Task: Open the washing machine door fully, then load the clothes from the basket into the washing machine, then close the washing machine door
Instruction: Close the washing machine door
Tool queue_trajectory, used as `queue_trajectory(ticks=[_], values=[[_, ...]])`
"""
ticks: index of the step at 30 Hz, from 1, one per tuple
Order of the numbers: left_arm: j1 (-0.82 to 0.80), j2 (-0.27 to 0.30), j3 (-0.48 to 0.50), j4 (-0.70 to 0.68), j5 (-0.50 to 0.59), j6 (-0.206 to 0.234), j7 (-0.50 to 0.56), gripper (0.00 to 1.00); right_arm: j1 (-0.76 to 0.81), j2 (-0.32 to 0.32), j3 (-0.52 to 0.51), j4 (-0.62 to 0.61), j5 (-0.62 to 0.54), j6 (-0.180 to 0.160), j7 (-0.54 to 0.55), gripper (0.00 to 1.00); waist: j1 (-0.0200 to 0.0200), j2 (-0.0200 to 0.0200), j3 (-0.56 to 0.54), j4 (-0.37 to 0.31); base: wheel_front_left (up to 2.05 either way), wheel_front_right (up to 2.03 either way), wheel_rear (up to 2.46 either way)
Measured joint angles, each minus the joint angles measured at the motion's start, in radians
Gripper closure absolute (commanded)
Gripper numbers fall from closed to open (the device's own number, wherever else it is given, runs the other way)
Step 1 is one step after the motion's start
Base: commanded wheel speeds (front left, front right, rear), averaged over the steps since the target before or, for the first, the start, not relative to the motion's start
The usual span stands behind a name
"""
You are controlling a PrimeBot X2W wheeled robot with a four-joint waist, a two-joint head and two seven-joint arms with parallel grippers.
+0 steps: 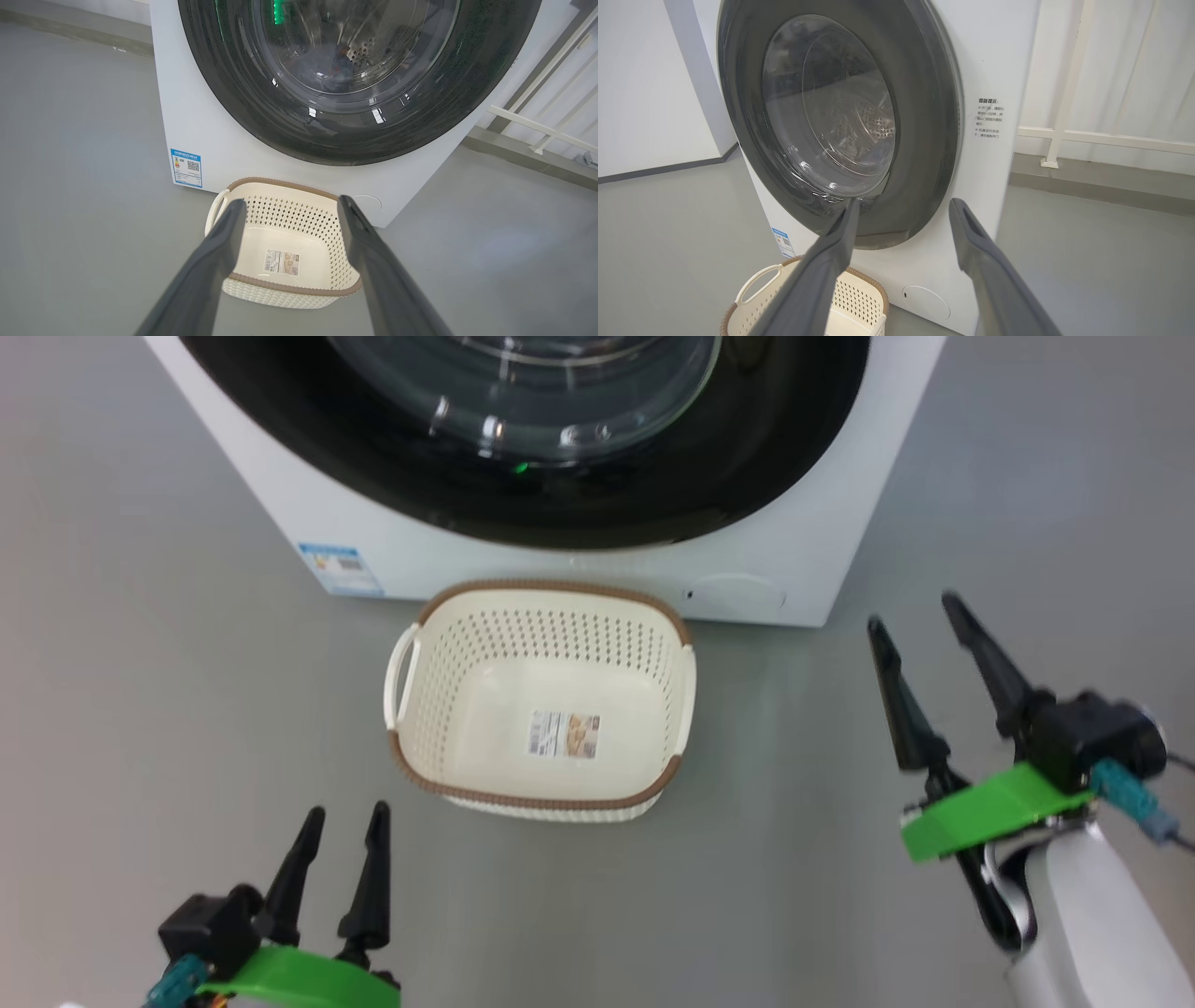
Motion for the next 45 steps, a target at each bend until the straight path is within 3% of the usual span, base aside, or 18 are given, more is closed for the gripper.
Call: queue_trajectory(ticks=[15,27,45], values=[[0.176,-0.003,0.105,0.008,0.120,0.006,0.000,0.00,0.381,0.035,-0.064,-0.085,-0.002,0.000,0.000,0.00,0.0000,0.0000,-0.228,-0.085,0.00,0.00,0.00],[0.213,-0.017,0.144,-0.007,0.170,0.009,0.000,0.00,0.448,0.063,-0.118,-0.088,-0.022,0.000,0.007,0.00,0.0000,0.0000,-0.289,-0.078,0.00,0.00,0.00],[0.216,-0.021,0.166,-0.017,0.189,0.007,0.000,0.00,0.470,0.091,-0.155,-0.086,-0.032,0.000,0.007,0.00,0.0000,0.0000,-0.278,-0.080,0.00,0.00,0.00]])
